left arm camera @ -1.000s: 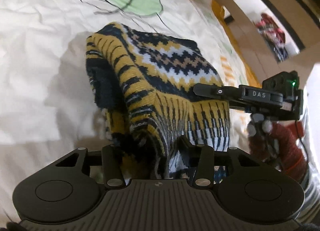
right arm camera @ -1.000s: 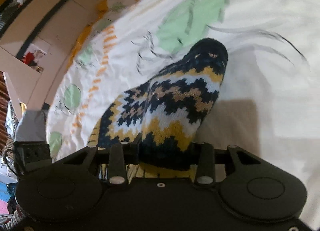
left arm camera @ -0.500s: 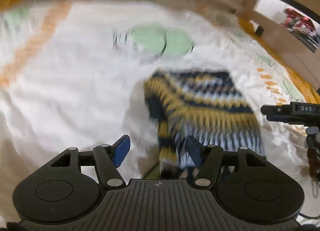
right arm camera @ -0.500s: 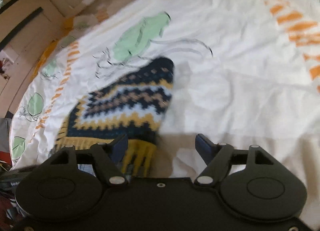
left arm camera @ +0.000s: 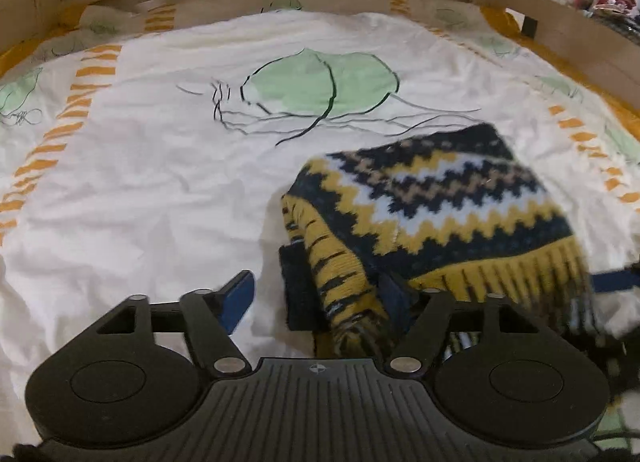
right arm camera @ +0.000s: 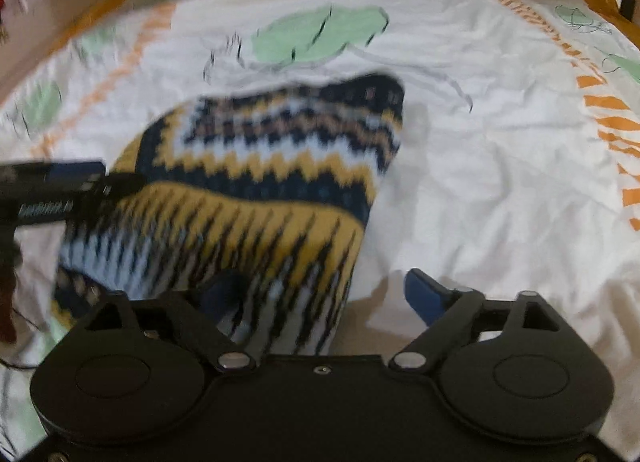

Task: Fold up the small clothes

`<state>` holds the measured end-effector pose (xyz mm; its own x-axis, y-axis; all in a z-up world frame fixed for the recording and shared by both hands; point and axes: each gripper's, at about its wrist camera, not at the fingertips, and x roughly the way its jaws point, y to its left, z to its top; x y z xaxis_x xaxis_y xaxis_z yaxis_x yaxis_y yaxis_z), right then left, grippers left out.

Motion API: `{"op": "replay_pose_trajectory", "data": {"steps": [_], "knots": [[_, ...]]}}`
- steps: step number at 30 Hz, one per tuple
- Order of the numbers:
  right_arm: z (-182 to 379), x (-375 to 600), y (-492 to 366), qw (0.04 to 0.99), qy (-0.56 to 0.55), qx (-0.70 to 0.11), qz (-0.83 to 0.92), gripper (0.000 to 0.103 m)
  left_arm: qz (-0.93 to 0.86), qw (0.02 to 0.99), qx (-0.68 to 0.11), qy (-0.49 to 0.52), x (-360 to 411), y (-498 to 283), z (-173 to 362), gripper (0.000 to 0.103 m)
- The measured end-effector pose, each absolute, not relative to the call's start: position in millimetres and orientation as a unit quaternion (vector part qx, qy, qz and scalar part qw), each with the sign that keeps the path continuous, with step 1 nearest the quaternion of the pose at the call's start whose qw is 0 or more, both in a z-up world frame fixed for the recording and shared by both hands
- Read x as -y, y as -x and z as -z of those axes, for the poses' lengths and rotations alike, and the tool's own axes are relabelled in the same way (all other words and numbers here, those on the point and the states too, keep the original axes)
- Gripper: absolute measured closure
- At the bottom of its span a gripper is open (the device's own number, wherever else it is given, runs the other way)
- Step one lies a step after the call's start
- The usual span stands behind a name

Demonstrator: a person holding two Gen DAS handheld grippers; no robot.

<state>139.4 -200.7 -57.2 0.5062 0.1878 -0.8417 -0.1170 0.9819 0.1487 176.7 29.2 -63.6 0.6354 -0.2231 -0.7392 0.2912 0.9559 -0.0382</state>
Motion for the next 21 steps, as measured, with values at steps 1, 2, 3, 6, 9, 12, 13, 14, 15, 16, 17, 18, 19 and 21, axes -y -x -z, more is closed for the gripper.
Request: {"op": "replay_pose_trajectory", "data": {"steps": [1,2,3,6,9,12,13,14,15,16,17,18,19,21], "knots": [[59,197,-139,0.863,-0.028,-0.495,-0.100,0.009,0.143,0.904,-0.402,-0.039,-32,-176,65,0.028],[58,192,-137,0.863,-0.014,-0.494,-0.107,0.009,0.146,0.903,-0.403,-0.030,-35,-177,66,0.028],[54,191,-137,0.866,-0.009,-0.488,-0.108,0.010,0.148,0.901,-0.406,-0.020,-38,-177,67,0.027],[30,200,-135,0.895,-0.032,-0.434,-0.096,0.010,0.151,0.898,-0.412,0.000,-45,-178,69,0.025],[6,204,-138,0.919,-0.057,-0.370,-0.123,0.010,0.154,0.896,-0.416,0.012,-47,-182,71,0.023],[5,199,-159,0.912,-0.086,-0.358,-0.177,0.010,0.156,0.893,-0.421,0.024,-49,-185,74,0.021],[9,196,-168,0.908,-0.091,-0.361,-0.189,0.010,0.157,0.893,-0.422,0.025,-50,-185,74,0.020],[16,193,-177,0.904,-0.092,-0.367,-0.199,0.010,0.158,0.892,-0.422,0.026,-51,-186,74,0.020],[27,190,-189,0.897,-0.094,-0.381,-0.202,0.010,0.159,0.892,-0.422,0.027,-52,-186,74,0.020],[36,189,-197,0.893,-0.098,-0.393,-0.195,0.010,0.160,0.892,-0.422,0.028,-52,-186,75,0.020],[50,192,-209,0.886,-0.109,-0.411,-0.185,0.010,0.162,0.891,-0.422,0.029,-53,-186,75,0.019],[60,195,-218,0.880,-0.122,-0.422,-0.181,0.010,0.163,0.891,-0.422,0.030,-52,-187,76,0.019],[66,196,-222,0.877,-0.130,-0.425,-0.180,0.010,0.163,0.892,-0.421,0.028,-52,-187,76,0.018],[69,193,-226,0.881,-0.119,-0.421,-0.181,0.010,0.161,0.893,-0.419,0.021,-50,-188,77,0.016]]}}
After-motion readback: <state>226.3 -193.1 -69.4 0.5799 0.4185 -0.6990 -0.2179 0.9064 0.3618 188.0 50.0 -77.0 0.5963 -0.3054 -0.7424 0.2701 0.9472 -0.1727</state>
